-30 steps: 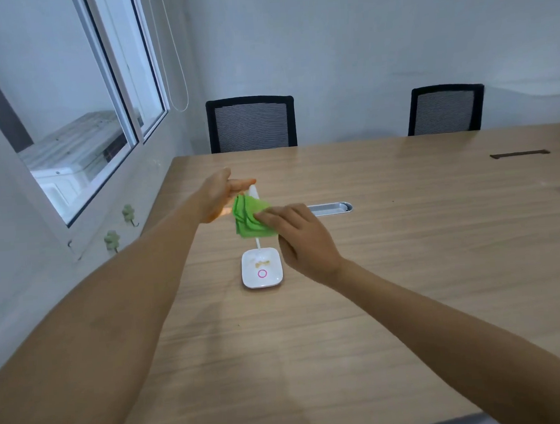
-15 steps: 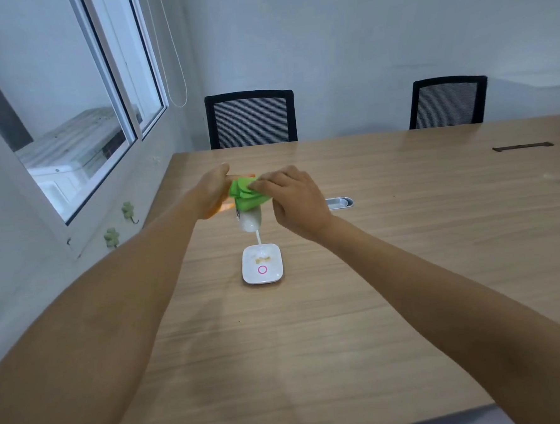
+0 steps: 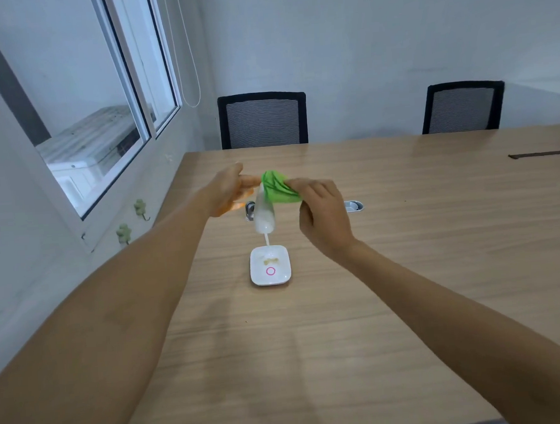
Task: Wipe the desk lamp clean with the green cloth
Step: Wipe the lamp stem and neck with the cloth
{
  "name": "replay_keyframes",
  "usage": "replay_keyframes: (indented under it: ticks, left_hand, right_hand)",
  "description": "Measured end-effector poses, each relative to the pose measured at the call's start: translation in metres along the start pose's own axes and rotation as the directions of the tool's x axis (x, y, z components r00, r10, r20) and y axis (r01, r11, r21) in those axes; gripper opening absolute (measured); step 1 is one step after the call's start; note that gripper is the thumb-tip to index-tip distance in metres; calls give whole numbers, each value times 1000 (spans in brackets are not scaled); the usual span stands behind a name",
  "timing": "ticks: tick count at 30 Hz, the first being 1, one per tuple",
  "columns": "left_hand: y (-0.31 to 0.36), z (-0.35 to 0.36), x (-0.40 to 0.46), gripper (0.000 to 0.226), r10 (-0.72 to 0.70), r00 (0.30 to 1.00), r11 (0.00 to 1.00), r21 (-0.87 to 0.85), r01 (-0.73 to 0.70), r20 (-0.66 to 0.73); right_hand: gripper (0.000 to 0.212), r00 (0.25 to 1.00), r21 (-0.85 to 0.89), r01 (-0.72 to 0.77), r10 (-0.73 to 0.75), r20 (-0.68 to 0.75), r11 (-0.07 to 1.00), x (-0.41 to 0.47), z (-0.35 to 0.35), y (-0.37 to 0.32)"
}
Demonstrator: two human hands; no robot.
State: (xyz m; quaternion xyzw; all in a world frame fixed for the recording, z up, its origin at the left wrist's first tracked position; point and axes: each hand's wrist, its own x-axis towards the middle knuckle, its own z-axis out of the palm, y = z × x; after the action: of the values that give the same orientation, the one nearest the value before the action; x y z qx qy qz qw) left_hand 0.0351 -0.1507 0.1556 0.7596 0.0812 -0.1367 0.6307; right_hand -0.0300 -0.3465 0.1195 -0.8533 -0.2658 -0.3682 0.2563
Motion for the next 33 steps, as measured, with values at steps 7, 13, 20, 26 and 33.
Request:
replay_keyframes:
  ticks: [7,13,20,26,33]
  left_hand:
    - [1,0,-6,67,8,1000,1000,10,-8,8]
    - [2,3,-9,65,9,1000,1000,-29,-9,5]
    - [-54,-8,-15,66,30,989,973,229,4,-146]
    - [-201,-42,-28,56,-40,969,640,739,211,-242]
    - [-296,-45,-72,62,-124,922,415,824,385,-368]
  right_hand:
    - [53,985,-7,58,-56,164,998,-34,20,7]
    - [54,983,-96,-55,71,168,994,-79,33,36]
    - [54,883,-109,-245,268,384,963,-79,62,38]
    - [46,790,-130,-301,323,521,945,-70,101,35]
    - [46,685,-238,-266,357,635,934,-65,142,37]
